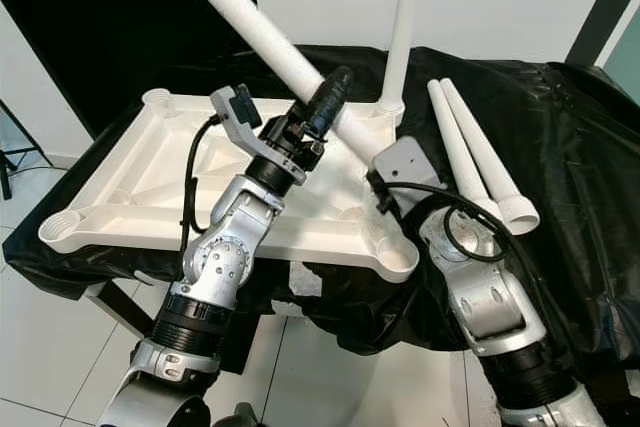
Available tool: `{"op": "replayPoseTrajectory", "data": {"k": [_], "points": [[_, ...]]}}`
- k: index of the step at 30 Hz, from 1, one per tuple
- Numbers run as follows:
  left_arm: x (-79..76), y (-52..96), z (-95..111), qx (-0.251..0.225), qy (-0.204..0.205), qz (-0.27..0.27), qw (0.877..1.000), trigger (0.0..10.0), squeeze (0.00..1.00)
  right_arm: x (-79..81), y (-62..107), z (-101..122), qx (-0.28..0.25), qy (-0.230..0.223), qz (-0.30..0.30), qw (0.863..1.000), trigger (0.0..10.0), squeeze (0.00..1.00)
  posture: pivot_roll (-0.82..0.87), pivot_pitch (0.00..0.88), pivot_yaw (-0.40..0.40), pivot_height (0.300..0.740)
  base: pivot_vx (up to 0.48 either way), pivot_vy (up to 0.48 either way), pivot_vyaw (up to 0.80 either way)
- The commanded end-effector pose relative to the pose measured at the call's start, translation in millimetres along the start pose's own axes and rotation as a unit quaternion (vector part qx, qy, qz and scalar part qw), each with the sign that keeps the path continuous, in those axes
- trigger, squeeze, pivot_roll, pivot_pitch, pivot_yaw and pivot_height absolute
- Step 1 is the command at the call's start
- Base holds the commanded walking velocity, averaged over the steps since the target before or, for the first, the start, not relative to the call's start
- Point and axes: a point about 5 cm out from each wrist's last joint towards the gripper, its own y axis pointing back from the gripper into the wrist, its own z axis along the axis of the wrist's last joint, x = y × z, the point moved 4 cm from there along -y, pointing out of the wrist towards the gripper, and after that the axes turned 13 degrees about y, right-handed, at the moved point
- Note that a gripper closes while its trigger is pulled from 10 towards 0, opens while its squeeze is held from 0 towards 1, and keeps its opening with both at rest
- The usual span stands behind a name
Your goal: Building children table
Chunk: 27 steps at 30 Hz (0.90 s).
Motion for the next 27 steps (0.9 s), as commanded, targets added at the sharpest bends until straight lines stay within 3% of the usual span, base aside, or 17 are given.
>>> {"op": "replayPoseTrajectory", "data": {"k": [1, 4, 6, 8, 10, 14, 15, 16, 17, 23, 24, 25, 26, 27], "points": [[-20.8, -9.3, -5, 0.007, 0.013, -0.070, 0.997, 10.0, 0.00, -5.2, -1.1, 4, -0.009, 0.013, -0.019, 1.000, 0.0, 0.00, 0.12, 0.000, 0.022, 0.740, 0.000, 0.000, 0.00], [-21.1, -9.1, -6, 0.008, 0.014, -0.071, 0.997, 10.0, 0.00, -9.0, -1.0, 7, -0.016, 0.034, -0.043, 0.998, 0.0, 0.00, 0.12, 0.000, 0.022, 0.740, 0.000, 0.000, 0.00], [-20.4, -8.1, -6, 0.010, 0.014, -0.070, 0.997, 10.0, 0.00, -12.8, -0.3, 7, -0.023, 0.079, -0.100, 0.992, 0.0, 0.00, 0.13, 0.000, 0.022, 0.740, 0.000, 0.000, 0.00], [-20.4, -8.1, -6, 0.010, 0.014, -0.070, 0.997, 10.0, 0.00, -12.8, -0.3, 7, -0.023, 0.079, -0.100, 0.992, 0.0, 0.00, 0.13, 0.000, 0.022, 0.740, 0.000, 0.000, 0.00], [-21.3, -7.9, -7, 0.015, 0.027, -0.074, 0.997, 10.0, 0.00, 2.2, 0.6, 6, -0.044, 0.121, -0.124, 0.984, 0.0, 0.00, 0.13, 0.000, 0.024, 0.740, 0.000, 0.000, 0.00], [-22.6, -7.8, -7, 0.016, 0.030, -0.080, 0.996, 10.0, 0.00, 12.2, 0.8, 9, -0.060, 0.128, -0.124, 0.982, 0.0, 0.00, 0.13, 0.000, 0.025, 0.740, 0.000, 0.000, 0.00], [-23.6, -7.4, -6, 0.016, 0.031, -0.083, 0.996, 5.4, 0.00, 14.4, 1.0, 10, -0.064, 0.128, -0.127, 0.982, 0.0, 0.00, 0.13, 0.000, 0.025, 0.740, 0.000, 0.000, 0.00], [-23.6, -7.4, -6, 0.016, 0.031, -0.083, 0.996, 5.4, 0.00, 14.4, 1.0, 10, -0.064, 0.128, -0.127, 0.982, 0.0, 0.00, 0.13, 0.000, 0.025, 0.740, 0.000, 0.000, 0.00], [-25.2, -6.5, -6, 0.015, 0.034, -0.089, 0.995, 0.0, 0.00, 16.1, 1.2, 11, -0.067, 0.126, -0.128, 0.982, 0.0, 0.00, 0.13, 0.000, 0.025, 0.740, 0.000, 0.000, 0.00], [-28.5, -3.2, -5, 0.013, 0.041, -0.103, 0.994, 0.0, 0.00, 15.4, 0.9, 13, -0.074, 0.121, -0.142, 0.980, 0.0, 0.00, 0.13, 0.000, 0.025, 0.740, 0.000, 0.000, 0.00], [-28.6, -3.2, -5, 0.013, 0.042, -0.104, 0.994, 0.0, 0.00, 14.5, 0.3, 13, -0.076, 0.123, -0.146, 0.979, 4.3, 0.00, 0.13, 0.000, 0.024, 0.740, 0.000, 0.000, 0.00], [-28.6, -3.2, -5, 0.013, 0.042, -0.104, 0.994, 0.0, 0.00, 14.5, 0.3, 13, -0.076, 0.123, -0.146, 0.979, 4.3, 0.00, 0.13, 0.000, 0.024, 0.740, 0.000, 0.000, 0.00], [-29.0, -3.3, -5, 0.013, 0.043, -0.106, 0.993, 0.0, 0.00, 13.7, -0.2, 13, -0.076, 0.123, -0.149, 0.978, 7.1, 0.00, 0.13, 0.000, 0.024, 0.740, 0.000, 0.000, 0.00], [-29.0, -3.3, -5, 0.013, 0.043, -0.106, 0.993, 0.0, 0.00, 13.7, -0.2, 13, -0.076, 0.123, -0.149, 0.978, 7.1, 0.00, 0.13, 0.000, 0.024, 0.740, 0.000, 0.000, 0.00]]}}
